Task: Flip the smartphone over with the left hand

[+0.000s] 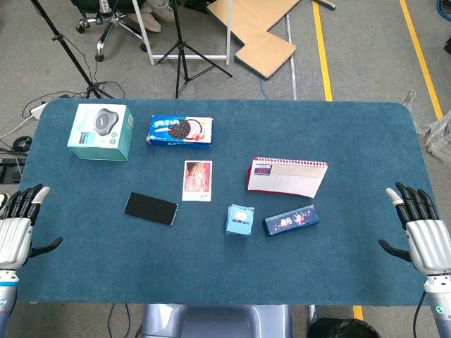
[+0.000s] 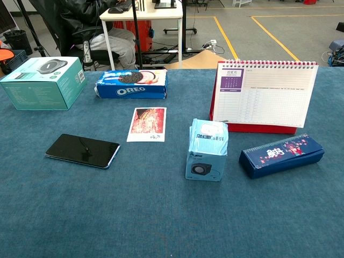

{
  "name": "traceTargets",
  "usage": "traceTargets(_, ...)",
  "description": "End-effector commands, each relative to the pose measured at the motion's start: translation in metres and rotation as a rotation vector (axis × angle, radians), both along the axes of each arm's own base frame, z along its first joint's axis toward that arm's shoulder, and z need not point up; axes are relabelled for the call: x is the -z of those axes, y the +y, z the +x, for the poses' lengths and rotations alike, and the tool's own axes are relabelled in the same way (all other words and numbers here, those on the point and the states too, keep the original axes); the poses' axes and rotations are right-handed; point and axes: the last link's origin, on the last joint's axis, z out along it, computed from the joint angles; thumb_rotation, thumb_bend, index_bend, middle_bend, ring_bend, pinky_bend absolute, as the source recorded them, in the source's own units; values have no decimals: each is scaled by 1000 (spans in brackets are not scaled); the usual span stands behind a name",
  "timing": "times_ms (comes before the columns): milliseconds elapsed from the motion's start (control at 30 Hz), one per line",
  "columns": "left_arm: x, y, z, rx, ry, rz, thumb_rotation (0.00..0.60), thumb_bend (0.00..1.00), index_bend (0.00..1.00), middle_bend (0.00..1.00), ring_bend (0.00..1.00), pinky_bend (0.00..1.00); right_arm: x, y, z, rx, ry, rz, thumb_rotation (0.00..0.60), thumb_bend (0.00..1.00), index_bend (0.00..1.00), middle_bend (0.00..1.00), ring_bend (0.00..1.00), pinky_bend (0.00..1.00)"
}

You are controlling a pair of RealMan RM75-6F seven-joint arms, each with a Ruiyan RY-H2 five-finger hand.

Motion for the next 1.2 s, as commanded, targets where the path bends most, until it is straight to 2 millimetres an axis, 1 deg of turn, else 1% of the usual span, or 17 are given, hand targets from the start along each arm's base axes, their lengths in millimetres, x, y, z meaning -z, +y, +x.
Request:
traceTargets(33, 5, 3, 0, 9, -1, -13, 600, 0, 0, 0, 0, 0, -1, 1, -1, 3, -8, -3, 600, 0, 6, 0, 0, 0)
traceTargets(200, 12, 5, -2, 14, 6, -37, 600, 0, 0, 0, 0, 0, -2, 2, 0, 5, -23, -4, 600, 0, 6, 0, 0, 0)
traceTargets(333, 31, 17, 4, 38, 7, -109, 600, 0, 0, 0, 0, 0, -2, 1, 1, -2, -32, -1, 600, 0, 12, 0, 0, 0)
traceTargets(433, 51, 35, 15, 68, 1, -178, 600, 4, 0, 0, 0, 0, 0, 0, 1, 1, -38, 9, 600, 0, 17, 0, 0, 0)
traceTargets(567, 81, 72, 34, 125, 84, -242, 600, 31, 0, 0, 0, 0, 2, -3, -3, 14, -41, 21, 600, 0, 19, 0, 0, 0)
traceTargets(600, 90, 78, 39, 127, 94, -255, 600, 45, 0, 0, 0, 0, 3, -4, -3, 17, -42, 22, 600, 0, 19, 0, 0, 0)
traceTargets(633, 103, 86, 44, 121, 93, -285, 600, 55, 0, 0, 0, 0, 3, -4, -4, 21, -42, 23, 600, 0, 20, 0, 0, 0)
traceTargets(767, 134, 104, 56, 108, 112, -342, 600, 88, 0, 0, 0, 0, 4, -5, -9, 37, -36, 29, 600, 0, 23, 0, 0, 0)
traceTargets(1000, 167, 118, 67, 104, 159, -376, 600, 100, 0, 0, 0, 0, 6, -5, -12, 54, -31, 35, 600, 0, 25, 0, 0, 0)
traceTargets(1200, 180, 129, 74, 109, 202, -399, 600, 100, 0, 0, 0, 0, 6, -5, -14, 64, -28, 39, 600, 0, 26, 0, 0, 0)
